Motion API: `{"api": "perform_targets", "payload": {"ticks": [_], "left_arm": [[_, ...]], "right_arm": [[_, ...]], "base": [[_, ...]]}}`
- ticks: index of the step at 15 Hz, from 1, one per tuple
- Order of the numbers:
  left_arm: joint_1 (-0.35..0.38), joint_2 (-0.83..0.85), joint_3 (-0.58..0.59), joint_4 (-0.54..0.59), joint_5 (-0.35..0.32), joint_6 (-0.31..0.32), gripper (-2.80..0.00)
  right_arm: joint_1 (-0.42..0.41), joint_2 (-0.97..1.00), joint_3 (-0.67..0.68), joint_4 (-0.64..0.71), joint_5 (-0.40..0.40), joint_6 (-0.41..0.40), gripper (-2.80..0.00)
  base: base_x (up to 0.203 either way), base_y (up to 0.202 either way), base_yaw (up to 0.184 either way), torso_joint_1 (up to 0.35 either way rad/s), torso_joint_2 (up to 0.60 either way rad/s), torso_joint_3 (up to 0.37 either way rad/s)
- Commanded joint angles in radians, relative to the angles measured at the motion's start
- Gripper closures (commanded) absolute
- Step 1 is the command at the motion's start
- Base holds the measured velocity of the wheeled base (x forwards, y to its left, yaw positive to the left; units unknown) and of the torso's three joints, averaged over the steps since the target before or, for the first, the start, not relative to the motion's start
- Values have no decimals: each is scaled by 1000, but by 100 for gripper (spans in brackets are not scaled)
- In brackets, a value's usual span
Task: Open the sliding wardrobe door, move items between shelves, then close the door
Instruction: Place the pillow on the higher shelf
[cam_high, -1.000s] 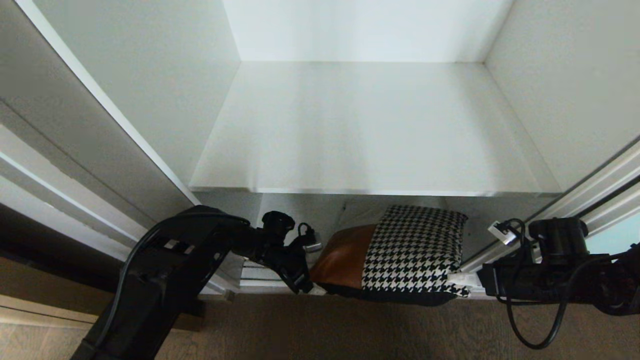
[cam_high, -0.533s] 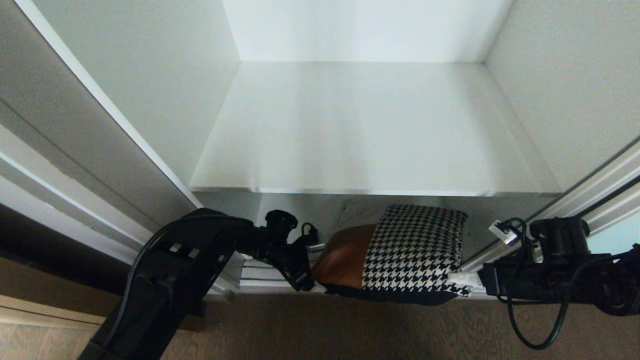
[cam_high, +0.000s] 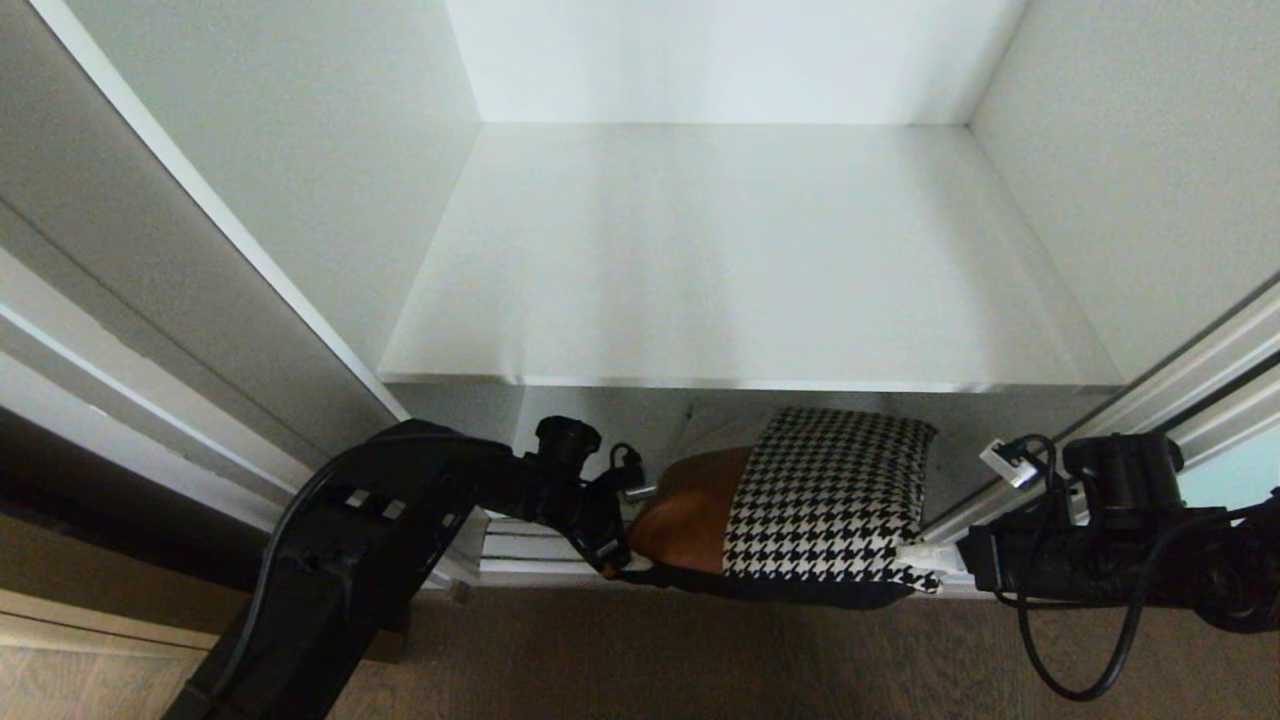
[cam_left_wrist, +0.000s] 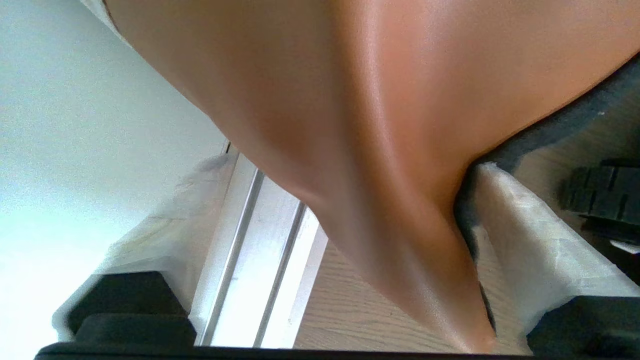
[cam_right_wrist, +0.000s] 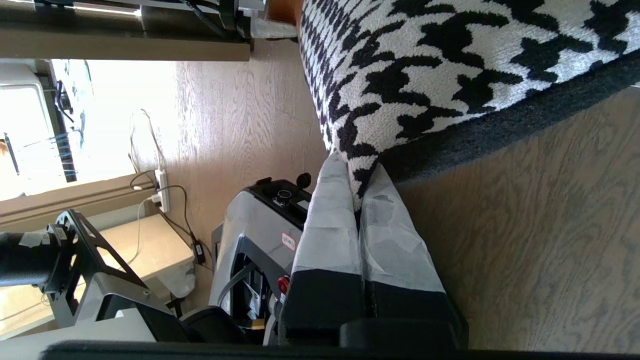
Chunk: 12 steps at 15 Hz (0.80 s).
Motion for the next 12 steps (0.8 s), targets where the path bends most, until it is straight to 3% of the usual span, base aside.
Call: {"api": "perform_targets", "payload": {"ticks": [1,7,10,12], "left_arm": [[-2,2,0,0,0,5,0],[-2,3,1,8,-10,-6,0],[-1,4,3,13,-89,-18,0],[-2,3,11,13,-129,-68,0]], "right_arm": [[0,-4,1,-4,8,0,0],[0,5,-2,-4,8,0,0],[0,10,-6,-3,8,0,0],[0,13,-8,-4,8,1,0]], "base": [[0,0,0,0,0,0],[0,0,0,0,0,0],[0,0,0,0,0,0],[0,0,0,0,0,0]]}}
